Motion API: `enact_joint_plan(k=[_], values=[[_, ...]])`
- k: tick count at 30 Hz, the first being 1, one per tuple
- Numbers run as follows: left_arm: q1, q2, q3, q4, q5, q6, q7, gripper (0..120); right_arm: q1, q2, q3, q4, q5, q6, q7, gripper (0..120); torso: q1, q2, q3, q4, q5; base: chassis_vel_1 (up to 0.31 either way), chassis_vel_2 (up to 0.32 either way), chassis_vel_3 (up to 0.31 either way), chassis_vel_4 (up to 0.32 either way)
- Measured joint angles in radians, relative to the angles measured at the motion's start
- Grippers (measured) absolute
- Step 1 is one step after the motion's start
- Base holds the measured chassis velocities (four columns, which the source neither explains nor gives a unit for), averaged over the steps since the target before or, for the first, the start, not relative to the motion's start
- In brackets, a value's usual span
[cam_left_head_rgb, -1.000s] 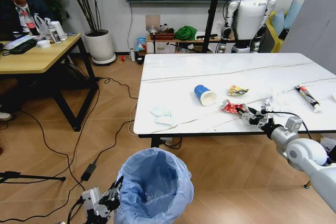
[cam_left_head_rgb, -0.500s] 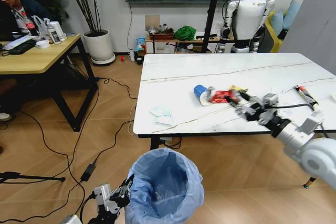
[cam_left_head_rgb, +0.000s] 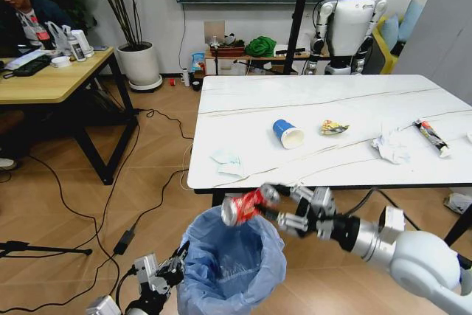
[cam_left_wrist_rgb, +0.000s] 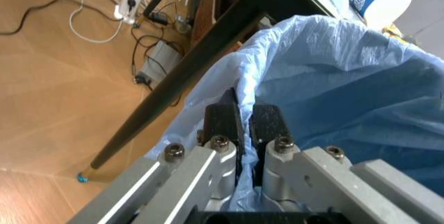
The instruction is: Pick up the trash bin and place the trash from the table into it.
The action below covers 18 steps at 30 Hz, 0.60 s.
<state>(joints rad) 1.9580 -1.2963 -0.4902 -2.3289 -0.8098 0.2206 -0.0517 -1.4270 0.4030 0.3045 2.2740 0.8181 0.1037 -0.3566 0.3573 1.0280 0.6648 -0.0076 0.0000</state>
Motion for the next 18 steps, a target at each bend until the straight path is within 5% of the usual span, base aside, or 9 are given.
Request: enact_joint_plan(k=[16, 18], values=[[-0.013, -0.024, 0.049, -0.003, -0.006, 0.024, -0.022, 0, 0.018, -0.037, -0.043, 0.01, -0.089, -0.008, -0.027, 51, 0.0, 0.0, 0.0, 0.0, 0.0, 0.0, 0.0, 0.0, 0.0], [-0.012, -0.024, 0.049, -0.004, -0.004, 0.024, -0.021, 0, 0.018, -0.034, -0.042, 0.01, -0.097, -0.01, -0.027, 59, 0.0, 0.0, 0.0, 0.0, 0.0, 0.0, 0.0, 0.0, 0.0]])
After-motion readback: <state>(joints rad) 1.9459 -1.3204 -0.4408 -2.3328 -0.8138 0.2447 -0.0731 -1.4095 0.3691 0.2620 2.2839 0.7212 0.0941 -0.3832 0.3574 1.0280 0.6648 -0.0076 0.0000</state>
